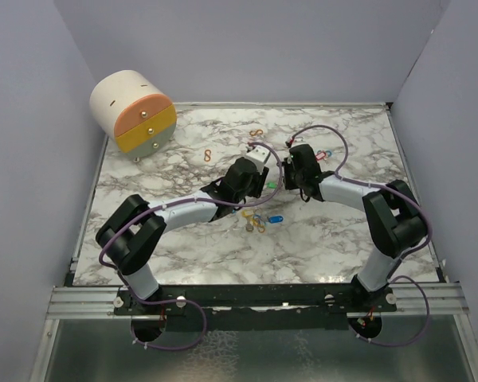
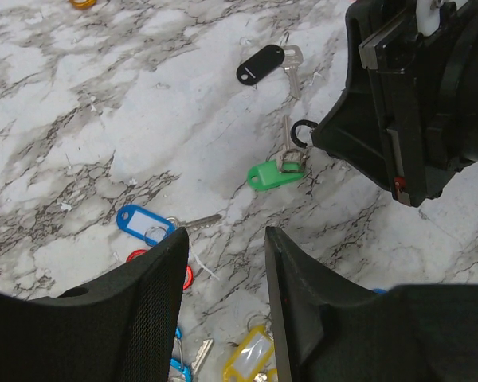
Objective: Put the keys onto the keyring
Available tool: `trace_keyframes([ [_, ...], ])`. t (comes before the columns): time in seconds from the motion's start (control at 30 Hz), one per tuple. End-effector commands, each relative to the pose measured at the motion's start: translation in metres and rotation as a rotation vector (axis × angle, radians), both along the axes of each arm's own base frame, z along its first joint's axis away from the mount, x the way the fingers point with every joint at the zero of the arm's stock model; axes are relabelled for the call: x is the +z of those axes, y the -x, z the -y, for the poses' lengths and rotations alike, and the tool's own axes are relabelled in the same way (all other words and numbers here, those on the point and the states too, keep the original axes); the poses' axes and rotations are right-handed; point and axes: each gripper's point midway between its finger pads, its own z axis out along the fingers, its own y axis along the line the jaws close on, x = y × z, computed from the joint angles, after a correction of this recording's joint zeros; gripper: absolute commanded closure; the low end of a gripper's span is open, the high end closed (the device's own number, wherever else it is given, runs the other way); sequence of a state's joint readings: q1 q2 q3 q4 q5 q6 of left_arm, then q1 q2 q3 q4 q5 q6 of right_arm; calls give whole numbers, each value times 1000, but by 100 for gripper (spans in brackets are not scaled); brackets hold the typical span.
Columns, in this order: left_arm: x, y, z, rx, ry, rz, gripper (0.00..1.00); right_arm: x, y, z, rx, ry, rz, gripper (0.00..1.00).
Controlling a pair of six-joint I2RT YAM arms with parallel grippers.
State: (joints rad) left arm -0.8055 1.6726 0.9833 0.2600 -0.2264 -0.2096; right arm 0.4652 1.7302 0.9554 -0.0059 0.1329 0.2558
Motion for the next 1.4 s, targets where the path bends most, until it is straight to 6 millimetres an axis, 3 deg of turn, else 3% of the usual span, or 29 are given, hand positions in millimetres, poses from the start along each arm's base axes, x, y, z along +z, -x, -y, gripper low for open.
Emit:
trace_keyframes([
  [0.0,2,0,-7,33,-2,11,54,-1,-9,-9,17,12,13,100],
  [0.6,-2,0,-7,24,-16,10,54,-15,-10,-7,-4,36,-18,100],
  [1.37,-4,-1,-4,16,-19,8,54,-8,12,6,-12,49,-33,100],
])
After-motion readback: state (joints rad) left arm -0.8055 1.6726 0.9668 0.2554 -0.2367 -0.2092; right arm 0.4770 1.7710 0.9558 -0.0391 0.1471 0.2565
